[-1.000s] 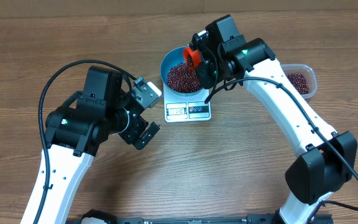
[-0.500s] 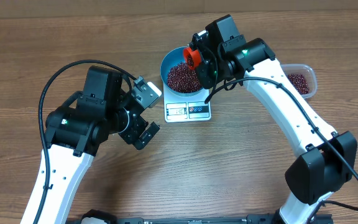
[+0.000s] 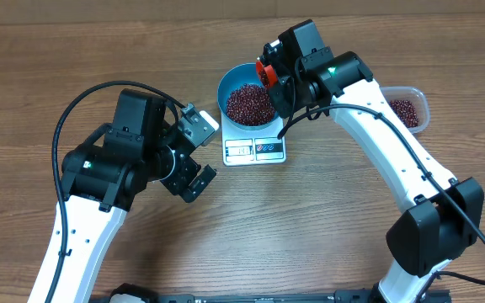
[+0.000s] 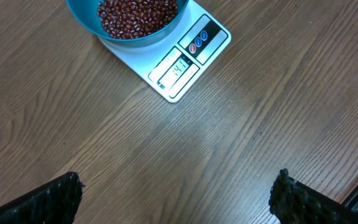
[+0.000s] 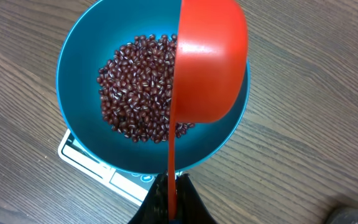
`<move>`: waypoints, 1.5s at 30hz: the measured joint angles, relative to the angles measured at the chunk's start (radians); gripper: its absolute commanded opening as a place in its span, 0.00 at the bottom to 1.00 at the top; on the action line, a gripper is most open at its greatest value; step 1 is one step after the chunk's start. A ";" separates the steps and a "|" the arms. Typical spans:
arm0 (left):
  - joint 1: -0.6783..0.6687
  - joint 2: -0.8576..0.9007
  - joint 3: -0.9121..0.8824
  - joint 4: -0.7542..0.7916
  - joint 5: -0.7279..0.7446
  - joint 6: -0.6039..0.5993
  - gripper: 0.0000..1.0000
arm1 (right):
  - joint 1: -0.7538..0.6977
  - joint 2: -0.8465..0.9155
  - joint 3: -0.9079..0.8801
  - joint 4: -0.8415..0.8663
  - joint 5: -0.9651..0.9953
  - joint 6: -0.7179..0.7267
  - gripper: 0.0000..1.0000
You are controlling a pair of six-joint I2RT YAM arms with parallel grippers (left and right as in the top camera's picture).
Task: Scoop item into bowl and weigh 150g on scale
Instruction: 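Tilt the red cup slowly to trickle beans into the teal bowl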
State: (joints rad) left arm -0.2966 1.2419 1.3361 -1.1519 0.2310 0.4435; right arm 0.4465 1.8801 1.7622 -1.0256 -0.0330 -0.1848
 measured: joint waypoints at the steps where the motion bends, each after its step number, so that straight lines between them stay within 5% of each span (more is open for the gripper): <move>1: 0.000 0.000 0.000 0.000 0.000 0.000 1.00 | 0.000 0.000 0.000 0.001 0.005 -0.002 0.04; 45: 0.000 0.000 0.000 0.000 0.000 0.000 1.00 | 0.038 0.000 0.000 0.000 0.075 -0.052 0.04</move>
State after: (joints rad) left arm -0.2966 1.2419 1.3361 -1.1519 0.2310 0.4435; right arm 0.4843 1.8801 1.7622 -1.0252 0.0418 -0.2367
